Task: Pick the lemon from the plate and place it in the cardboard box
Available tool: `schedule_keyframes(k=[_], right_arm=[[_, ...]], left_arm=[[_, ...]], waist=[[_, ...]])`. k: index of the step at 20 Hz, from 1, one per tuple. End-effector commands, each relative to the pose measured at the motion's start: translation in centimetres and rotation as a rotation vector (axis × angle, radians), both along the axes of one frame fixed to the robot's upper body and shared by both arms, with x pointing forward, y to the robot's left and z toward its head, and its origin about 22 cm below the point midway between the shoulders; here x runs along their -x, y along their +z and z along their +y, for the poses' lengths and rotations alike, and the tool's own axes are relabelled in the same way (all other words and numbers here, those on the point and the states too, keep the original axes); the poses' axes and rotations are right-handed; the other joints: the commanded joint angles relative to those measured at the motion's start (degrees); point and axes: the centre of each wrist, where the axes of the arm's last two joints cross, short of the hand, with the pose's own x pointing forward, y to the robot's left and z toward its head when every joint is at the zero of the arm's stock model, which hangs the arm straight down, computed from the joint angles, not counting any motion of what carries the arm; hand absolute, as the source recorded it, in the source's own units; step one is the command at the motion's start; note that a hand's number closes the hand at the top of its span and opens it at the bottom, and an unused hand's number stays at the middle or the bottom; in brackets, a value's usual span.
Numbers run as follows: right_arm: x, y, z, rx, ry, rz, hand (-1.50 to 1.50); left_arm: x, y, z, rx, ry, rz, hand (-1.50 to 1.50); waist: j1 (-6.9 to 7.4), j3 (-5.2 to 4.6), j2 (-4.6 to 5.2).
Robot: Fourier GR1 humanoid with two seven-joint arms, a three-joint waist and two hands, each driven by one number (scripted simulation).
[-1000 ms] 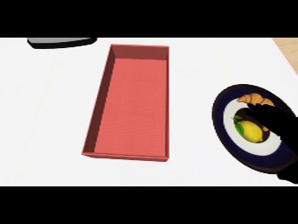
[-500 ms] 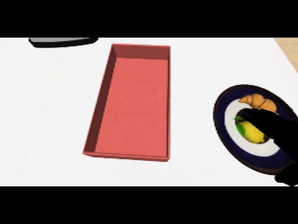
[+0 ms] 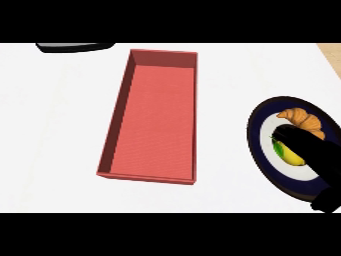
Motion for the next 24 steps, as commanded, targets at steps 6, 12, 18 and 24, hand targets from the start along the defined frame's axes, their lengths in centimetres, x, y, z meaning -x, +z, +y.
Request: schedule_keyframes(k=[6, 12, 18, 24], right_arm=[[-0.1, -1.3, 0.1, 0.058, -0.016, -0.017, -1.50], [-0.6, -1.6, 0.6, 0.082, 0.011, -0.022, 1.50], [-0.7, -1.1, 5.3, 0.048, 0.431, -0.044, 1.50], [-0.4, 1.4, 10.9, -0.039, 1.007, -0.096, 1.50]], left_arm=[[-9.0, 4.8, -3.4, 0.139, -0.077, -0.548, 0.00], [-9.0, 4.7, -4.0, 0.142, -0.088, -0.551, 0.00], [-8.8, 4.8, -4.0, 0.138, -0.149, -0.530, 0.00], [-10.0, 4.6, -4.6, 0.139, -0.215, -0.545, 0.00]], waist=[[-1.71, -0.31, -0.22], [-1.05, -0.35, -0.16], [3.37, -0.29, 0.26], [7.28, -0.28, 0.79]])
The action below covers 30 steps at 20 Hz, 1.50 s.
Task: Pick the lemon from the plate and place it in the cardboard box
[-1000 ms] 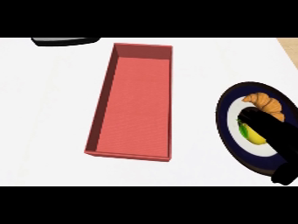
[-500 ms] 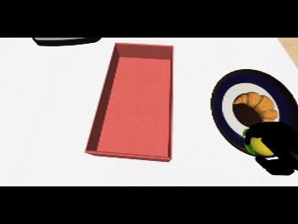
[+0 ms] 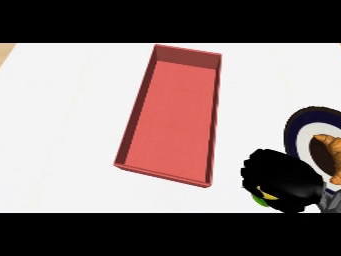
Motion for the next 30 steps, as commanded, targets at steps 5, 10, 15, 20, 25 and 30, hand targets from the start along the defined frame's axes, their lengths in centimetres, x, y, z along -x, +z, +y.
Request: schedule_keyframes(k=[5, 10, 15, 20, 25, 30], right_arm=[[-0.6, 2.8, 4.3, -0.184, 0.460, -0.090, 1.50], [-1.8, 4.5, 4.1, -0.300, 0.523, -0.115, 1.50], [-3.0, 6.5, 3.4, -0.389, 0.589, -0.095, 1.50], [-3.8, 8.0, 2.3, -0.510, 0.615, -0.014, 1.50], [-4.7, 9.0, 0.6, -0.582, 0.554, 0.065, 1.50], [-6.2, 11.6, -0.7, -0.623, 0.490, 0.044, 1.50]], left_arm=[[-7.9, 4.4, -4.3, 0.179, -0.088, -0.473, 0.00], [-7.7, 4.6, -4.1, 0.179, -0.060, -0.480, 0.00], [-7.4, 5.0, -3.6, 0.166, -0.047, -0.480, 0.00], [-6.6, 4.4, -3.3, 0.157, -0.019, -0.453, 0.00], [-6.3, 4.7, -3.0, 0.152, -0.005, -0.457, 0.00], [-6.2, 4.7, -3.1, 0.151, -0.012, -0.446, 0.00]], waist=[[-2.74, 0.46, 0.05], [-4.38, 0.46, -0.11], [-5.52, 0.42, -0.33], [-6.63, 0.25, -0.46], [-7.59, 0.15, -0.63], [-7.34, 0.01, -0.51]])
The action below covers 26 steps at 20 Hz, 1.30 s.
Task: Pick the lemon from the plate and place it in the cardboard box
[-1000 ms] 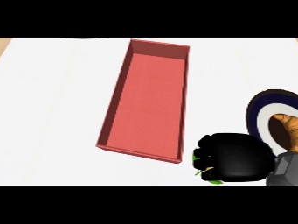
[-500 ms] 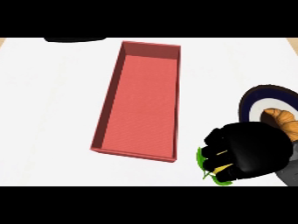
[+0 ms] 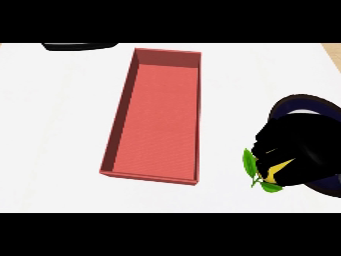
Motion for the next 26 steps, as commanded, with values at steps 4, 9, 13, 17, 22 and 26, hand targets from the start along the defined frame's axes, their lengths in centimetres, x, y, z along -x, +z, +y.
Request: schedule_keyframes(k=[4, 9, 13, 17, 22, 26], right_arm=[[-1.9, 3.0, -1.2, -0.046, -0.026, 0.053, 1.50], [-2.7, 4.6, -0.7, -0.069, -0.036, 0.088, 1.50], [-3.2, 5.4, 0.3, -0.067, -0.033, 0.127, 1.50], [-3.8, 5.6, 1.6, -0.067, -0.048, 0.165, 1.50], [-4.8, 7.3, 2.8, -0.081, -0.109, 0.135, 1.50], [-5.1, 7.6, 4.9, -0.054, -0.109, 0.103, 1.50]], left_arm=[[-8.6, 5.0, -3.5, 0.153, -0.078, -0.545, 0.00], [-8.7, 4.9, -4.2, 0.158, -0.097, -0.543, 0.00], [-8.8, 4.9, -4.4, 0.155, -0.096, -0.550, 0.00], [-9.2, 5.0, -4.4, 0.143, -0.102, -0.556, 0.00], [-9.2, 4.8, -4.7, 0.164, -0.100, -0.543, 0.00], [-9.5, 5.0, -4.5, 0.154, -0.123, -0.542, 0.00]], waist=[[-0.94, -0.77, 0.07], [-0.25, -0.89, 0.00], [0.61, -0.92, -0.07], [0.81, -0.96, -0.01], [1.18, -1.01, 0.01], [1.43, -1.00, 0.20]])
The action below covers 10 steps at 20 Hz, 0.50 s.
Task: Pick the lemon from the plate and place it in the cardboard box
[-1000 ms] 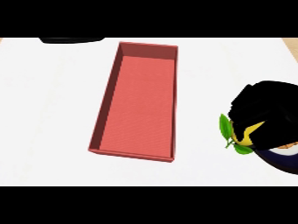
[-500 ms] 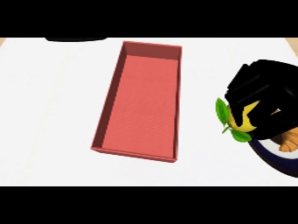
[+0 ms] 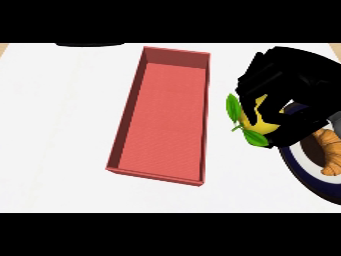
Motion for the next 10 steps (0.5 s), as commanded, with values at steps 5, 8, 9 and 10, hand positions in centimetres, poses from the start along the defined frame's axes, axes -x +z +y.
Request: schedule_keyframes(k=[5, 8, 9, 10], right_arm=[[-0.8, 0.1, 3.7, 0.054, -0.033, -0.041, 1.50], [-0.8, -0.9, 5.6, 0.089, -0.032, -0.035, 1.50], [-0.9, -2.3, 5.8, 0.122, -0.045, -0.011, 1.50], [-1.1, -2.9, 6.3, 0.138, -0.036, 0.026, 1.50]], left_arm=[[-8.4, 5.1, -4.2, 0.178, -0.089, -0.523, 0.00], [-8.4, 5.0, -4.3, 0.186, -0.101, -0.520, 0.00], [-8.4, 4.8, -4.0, 0.179, -0.091, -0.521, 0.00], [-8.4, 5.1, -4.3, 0.185, -0.115, -0.527, 0.00]], waist=[[-1.02, -0.61, 0.30], [-0.58, -0.66, 0.30], [-0.58, -0.63, 0.45], [-0.39, -0.61, 0.70]])
